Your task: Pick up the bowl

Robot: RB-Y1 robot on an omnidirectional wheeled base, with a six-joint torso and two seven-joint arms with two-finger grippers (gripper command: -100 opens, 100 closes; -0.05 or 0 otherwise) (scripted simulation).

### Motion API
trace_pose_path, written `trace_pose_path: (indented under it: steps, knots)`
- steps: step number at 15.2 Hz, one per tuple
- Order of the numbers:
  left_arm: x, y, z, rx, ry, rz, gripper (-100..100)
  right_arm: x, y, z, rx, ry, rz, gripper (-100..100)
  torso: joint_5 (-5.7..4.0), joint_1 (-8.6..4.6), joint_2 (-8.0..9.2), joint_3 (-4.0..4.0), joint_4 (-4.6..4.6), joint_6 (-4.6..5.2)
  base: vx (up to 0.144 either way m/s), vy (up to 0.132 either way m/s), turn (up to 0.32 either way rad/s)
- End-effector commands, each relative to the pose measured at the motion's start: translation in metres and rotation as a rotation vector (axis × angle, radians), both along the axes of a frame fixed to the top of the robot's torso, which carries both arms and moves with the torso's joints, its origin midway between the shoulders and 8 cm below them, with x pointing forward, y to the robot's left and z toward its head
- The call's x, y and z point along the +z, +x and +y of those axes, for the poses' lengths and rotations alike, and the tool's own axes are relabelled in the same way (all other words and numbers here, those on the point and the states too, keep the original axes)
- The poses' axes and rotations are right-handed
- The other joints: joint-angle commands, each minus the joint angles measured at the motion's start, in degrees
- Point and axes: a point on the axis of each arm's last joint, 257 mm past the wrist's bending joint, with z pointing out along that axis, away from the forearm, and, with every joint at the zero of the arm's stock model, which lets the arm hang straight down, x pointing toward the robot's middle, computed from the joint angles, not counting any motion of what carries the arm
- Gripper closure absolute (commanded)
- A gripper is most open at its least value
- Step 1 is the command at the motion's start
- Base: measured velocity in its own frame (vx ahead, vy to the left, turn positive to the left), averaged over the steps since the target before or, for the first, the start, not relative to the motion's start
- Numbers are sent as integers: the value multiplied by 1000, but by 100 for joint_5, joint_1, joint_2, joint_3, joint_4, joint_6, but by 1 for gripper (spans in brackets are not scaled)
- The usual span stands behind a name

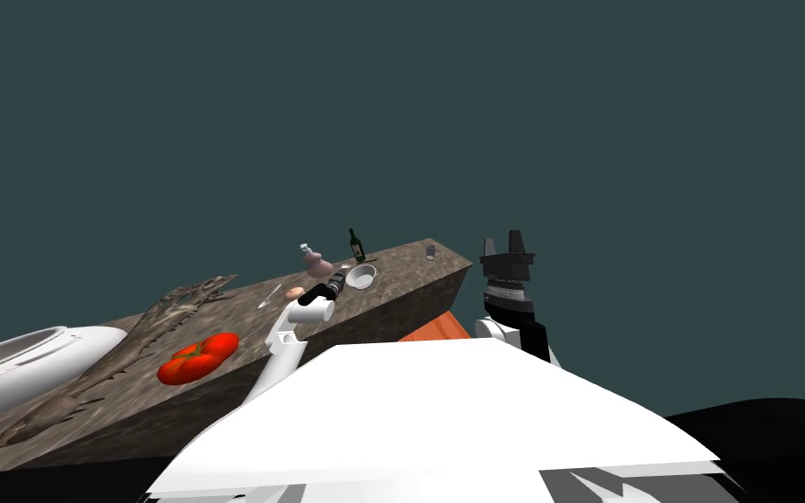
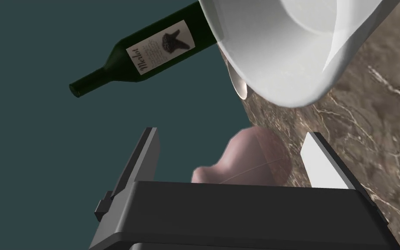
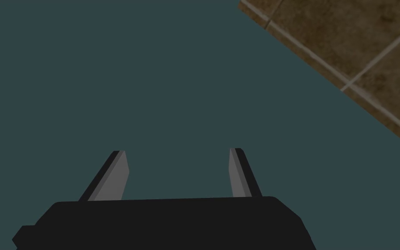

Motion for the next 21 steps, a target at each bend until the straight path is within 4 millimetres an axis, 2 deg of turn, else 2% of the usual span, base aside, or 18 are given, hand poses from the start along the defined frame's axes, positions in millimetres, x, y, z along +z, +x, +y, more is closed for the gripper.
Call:
trace_pose_path:
  steps: [1,13,21]
  knots:
    - [-3,2,3,5,4,34,-100,0,0,0,0,0,0,0,0,0,0,0,0,0,2,-11,-42]
    - [-33,-8,15,43,6,229,-100,0,0,0,0,0,0,0,-1,-3,-1,-1,0,1,4,-12,-33]
    - [-44,-14,23,64,9,349,-100,0,0,0,0,0,0,0,0,-2,-1,-1,0,0,5,-10,-28]
